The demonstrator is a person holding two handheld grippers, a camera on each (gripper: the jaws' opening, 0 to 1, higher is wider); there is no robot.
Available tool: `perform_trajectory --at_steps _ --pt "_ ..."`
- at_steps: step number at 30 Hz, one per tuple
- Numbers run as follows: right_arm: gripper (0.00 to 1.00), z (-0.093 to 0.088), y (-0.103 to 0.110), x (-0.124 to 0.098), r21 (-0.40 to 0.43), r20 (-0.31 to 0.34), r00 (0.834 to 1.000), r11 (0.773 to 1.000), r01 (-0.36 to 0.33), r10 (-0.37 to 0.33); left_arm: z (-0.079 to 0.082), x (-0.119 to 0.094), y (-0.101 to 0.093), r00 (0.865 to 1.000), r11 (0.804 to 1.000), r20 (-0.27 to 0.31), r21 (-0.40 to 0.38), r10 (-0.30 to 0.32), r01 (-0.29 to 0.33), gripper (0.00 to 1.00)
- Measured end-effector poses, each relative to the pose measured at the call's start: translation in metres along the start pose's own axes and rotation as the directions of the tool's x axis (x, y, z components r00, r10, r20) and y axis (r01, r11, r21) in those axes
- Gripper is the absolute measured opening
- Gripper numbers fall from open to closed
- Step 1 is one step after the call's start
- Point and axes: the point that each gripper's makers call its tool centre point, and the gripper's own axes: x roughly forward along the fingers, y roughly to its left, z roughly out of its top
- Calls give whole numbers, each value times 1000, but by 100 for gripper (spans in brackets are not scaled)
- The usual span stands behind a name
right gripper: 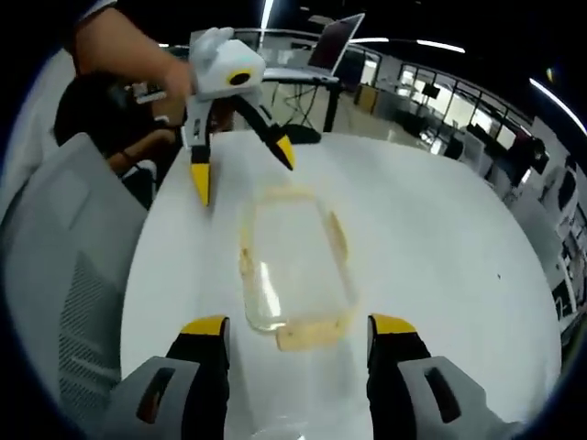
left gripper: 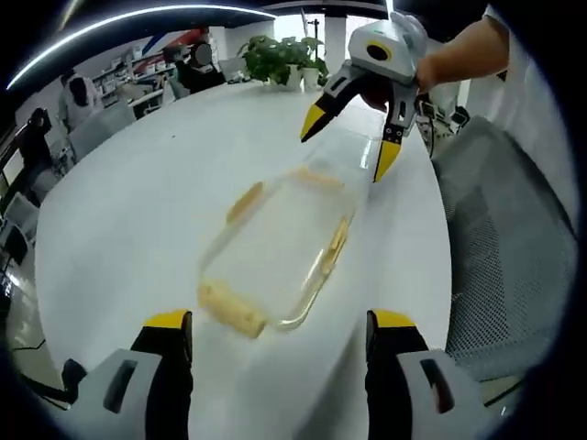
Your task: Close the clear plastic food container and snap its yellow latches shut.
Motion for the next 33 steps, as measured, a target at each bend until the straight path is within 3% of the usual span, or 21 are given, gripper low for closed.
perform_trajectory --at_steps 8,12,23,26,33 --pt "58 -6 2 9 -17 -40 998 999 -43 43 -3 5 10 998 991 -68 130 -6 15 74" --pt "58 -9 1 10 -25 -56 997 998 -56 54 -3 8 13 996 988 -88 148 -25 38 73" --pt "59 -15 0 15 -21 -104 990 995 -94 92 -9 13 25 984 959 -172 267 -54 99 66" --pt "58 -15 -1 18 -25 -110 989 994 -104 101 -13 14 29 975 939 -213 321 -54 122 63" --pt "56 -16 -3 24 -29 -129 983 991 -133 128 -11 18 35 967 922 -242 353 -75 160 63"
